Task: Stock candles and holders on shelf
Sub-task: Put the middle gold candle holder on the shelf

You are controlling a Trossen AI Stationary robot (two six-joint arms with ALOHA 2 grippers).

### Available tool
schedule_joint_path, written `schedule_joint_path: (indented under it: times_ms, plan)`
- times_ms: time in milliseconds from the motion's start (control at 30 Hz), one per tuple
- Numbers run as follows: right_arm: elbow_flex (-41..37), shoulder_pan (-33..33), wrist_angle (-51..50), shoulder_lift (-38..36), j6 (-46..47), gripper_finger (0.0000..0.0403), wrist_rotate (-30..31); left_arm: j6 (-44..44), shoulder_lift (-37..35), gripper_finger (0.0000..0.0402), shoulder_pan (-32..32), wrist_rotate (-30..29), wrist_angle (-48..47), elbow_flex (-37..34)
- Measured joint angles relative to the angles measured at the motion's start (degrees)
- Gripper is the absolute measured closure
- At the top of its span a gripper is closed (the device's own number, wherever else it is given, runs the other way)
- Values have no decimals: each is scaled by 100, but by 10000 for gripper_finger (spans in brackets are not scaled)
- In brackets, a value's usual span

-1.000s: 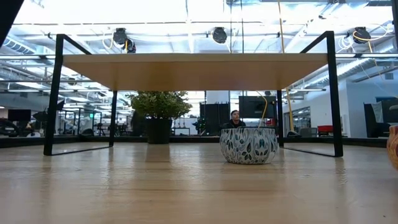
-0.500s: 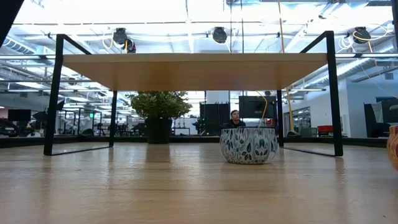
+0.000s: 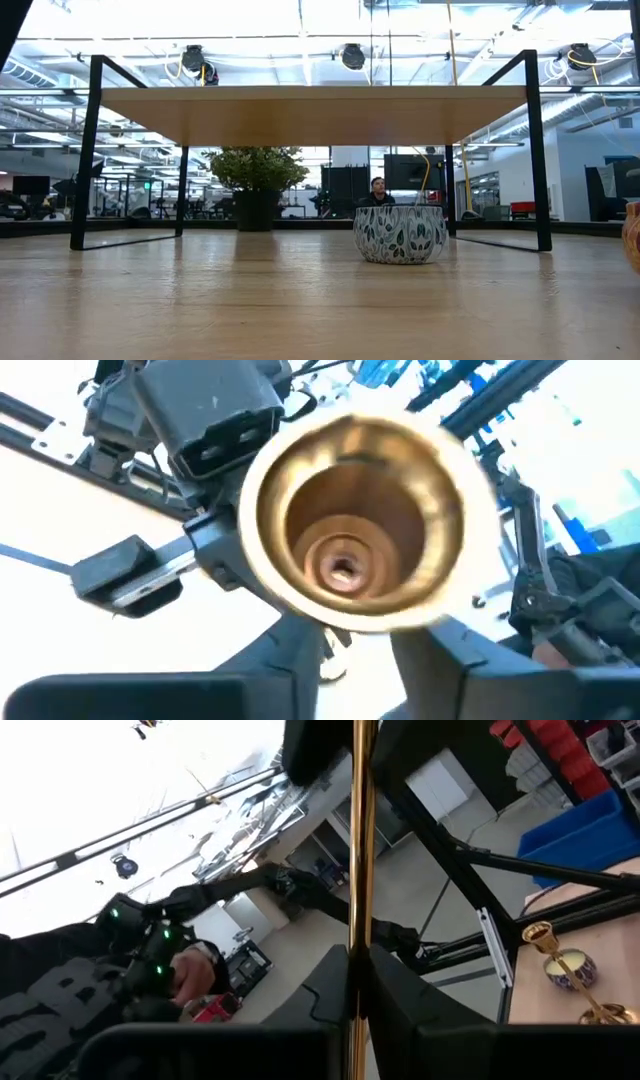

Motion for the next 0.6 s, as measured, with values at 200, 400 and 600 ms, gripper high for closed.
schedule_joint_path:
  times_ms: [200, 400, 600]
  plan:
    - [-7, 0, 4, -27, 88, 391, 286, -178, -564, 242, -43, 39, -1479, 13]
    - [-9, -2, -275, -44, -131, 391, 1530, -724, -1055, 258, -382, -1488, -3663, -2]
    - [-9, -189, -709, -39, -409, 391, 2936, -1365, -1387, 293, -932, -3390, -4544, 7]
